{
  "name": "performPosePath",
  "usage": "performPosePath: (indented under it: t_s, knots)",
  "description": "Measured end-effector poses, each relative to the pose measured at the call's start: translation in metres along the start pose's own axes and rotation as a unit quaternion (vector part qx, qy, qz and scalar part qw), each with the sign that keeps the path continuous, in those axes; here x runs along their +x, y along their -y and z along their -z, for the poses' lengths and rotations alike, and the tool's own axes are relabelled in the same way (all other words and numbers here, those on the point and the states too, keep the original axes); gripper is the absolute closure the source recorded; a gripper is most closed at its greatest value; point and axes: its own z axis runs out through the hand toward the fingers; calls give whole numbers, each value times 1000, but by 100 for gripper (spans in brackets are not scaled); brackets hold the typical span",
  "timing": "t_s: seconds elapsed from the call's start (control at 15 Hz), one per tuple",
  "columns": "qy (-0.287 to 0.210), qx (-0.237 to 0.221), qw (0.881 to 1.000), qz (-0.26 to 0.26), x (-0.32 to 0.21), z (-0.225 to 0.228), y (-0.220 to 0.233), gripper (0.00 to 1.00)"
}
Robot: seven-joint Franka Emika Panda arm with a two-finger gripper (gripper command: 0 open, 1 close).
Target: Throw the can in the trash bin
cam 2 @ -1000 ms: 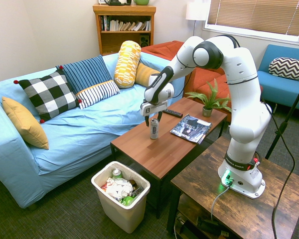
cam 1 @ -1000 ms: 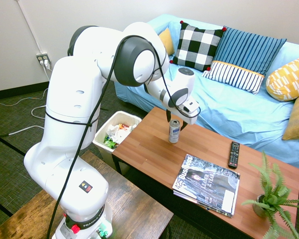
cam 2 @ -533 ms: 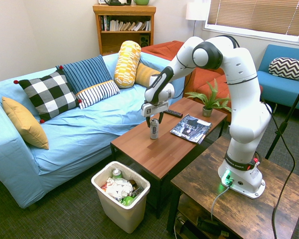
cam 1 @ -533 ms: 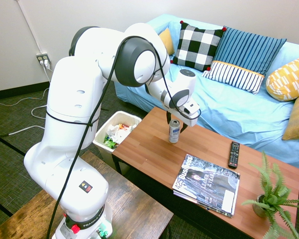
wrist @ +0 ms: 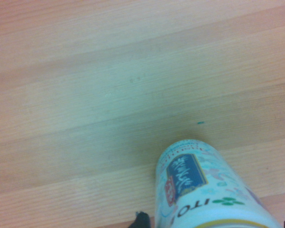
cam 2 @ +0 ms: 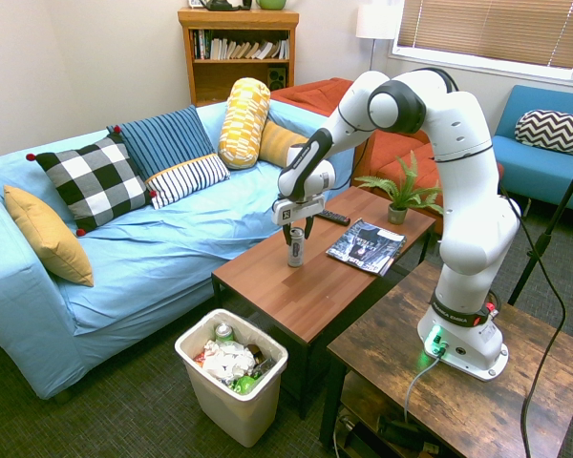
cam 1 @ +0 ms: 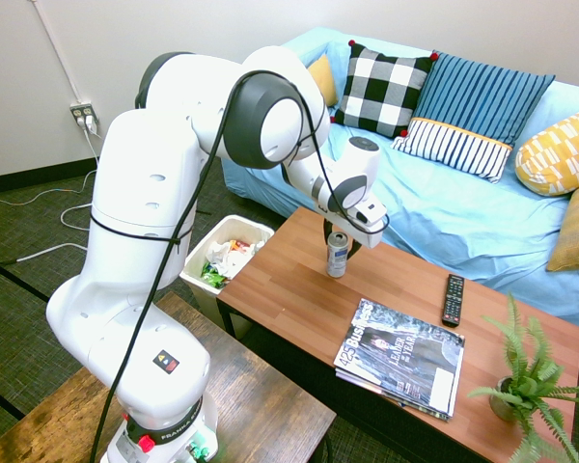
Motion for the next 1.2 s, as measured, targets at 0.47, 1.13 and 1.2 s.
performPosePath:
  t_s: [0.47, 1.13, 1.2]
  knots:
    - [-17, 22, 999, 17, -13, 49, 10, 100]
    - [-68, 29, 993, 94, -147, 106, 67, 100]
    - [-65, 31, 992, 107, -163, 105, 73, 100]
